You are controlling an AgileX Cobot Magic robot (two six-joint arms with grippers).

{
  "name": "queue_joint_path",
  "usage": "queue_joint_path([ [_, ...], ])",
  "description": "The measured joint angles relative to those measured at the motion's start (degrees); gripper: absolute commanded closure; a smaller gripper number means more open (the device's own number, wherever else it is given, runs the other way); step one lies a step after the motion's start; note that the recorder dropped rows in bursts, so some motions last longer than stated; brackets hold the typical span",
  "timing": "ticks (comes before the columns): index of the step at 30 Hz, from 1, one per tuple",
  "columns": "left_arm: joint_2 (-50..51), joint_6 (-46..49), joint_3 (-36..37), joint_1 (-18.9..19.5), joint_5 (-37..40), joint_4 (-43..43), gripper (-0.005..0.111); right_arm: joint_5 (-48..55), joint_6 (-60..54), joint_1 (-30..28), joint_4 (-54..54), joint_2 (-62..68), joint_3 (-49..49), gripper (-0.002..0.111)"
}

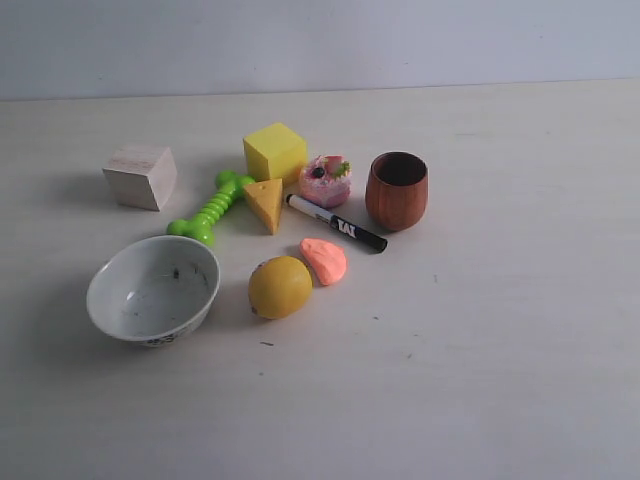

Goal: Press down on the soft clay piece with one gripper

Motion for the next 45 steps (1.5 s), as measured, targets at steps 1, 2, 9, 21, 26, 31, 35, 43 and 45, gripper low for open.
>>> queue_joint_path([
  [1,0.0,0.0,0.0,0.0,0.0,0.0,0.107,-0.5,0.1,0.0,0.0,1.0,0.0,0.108],
  [2,0.0,0.0,0.0,0.0,0.0,0.0,0.107,-0.8,0.1,0.0,0.0,2.3,0.0,0.108],
  [9,0.0,0.0,0.0,0.0,0.0,0.0,0.107,-1.5,-0.1,3.4,0.0,6.4,0.0,0.108],
  [21,0.0,0.0,0.0,0.0,0.0,0.0,0.107,-0.6,-0.3,13.9,0.0,8.4,0.1,0.108],
  [26,0.0,0.0,0.0,0.0,0.0,0.0,0.107,-1.3,-1.4,14.0,0.0,8.6,0.1,0.108],
  [31,0.0,0.0,0.0,0.0,0.0,0.0,0.107,-2.7,-8.0,14.0,2.4,10.3,0.1,0.108],
  [35,0.0,0.0,0.0,0.0,0.0,0.0,0.107,-0.8,-25.2,14.0,14.5,11.0,0.1,0.108],
  [43,0.0,0.0,0.0,0.0,0.0,0.0,0.107,25.4,-80.7,16.3,61.6,11.9,0.1,0.108],
  [45,0.0,0.0,0.0,0.0,0.0,0.0,0.107,29.3,-89.7,16.9,72.1,12.4,0.1,0.108],
])
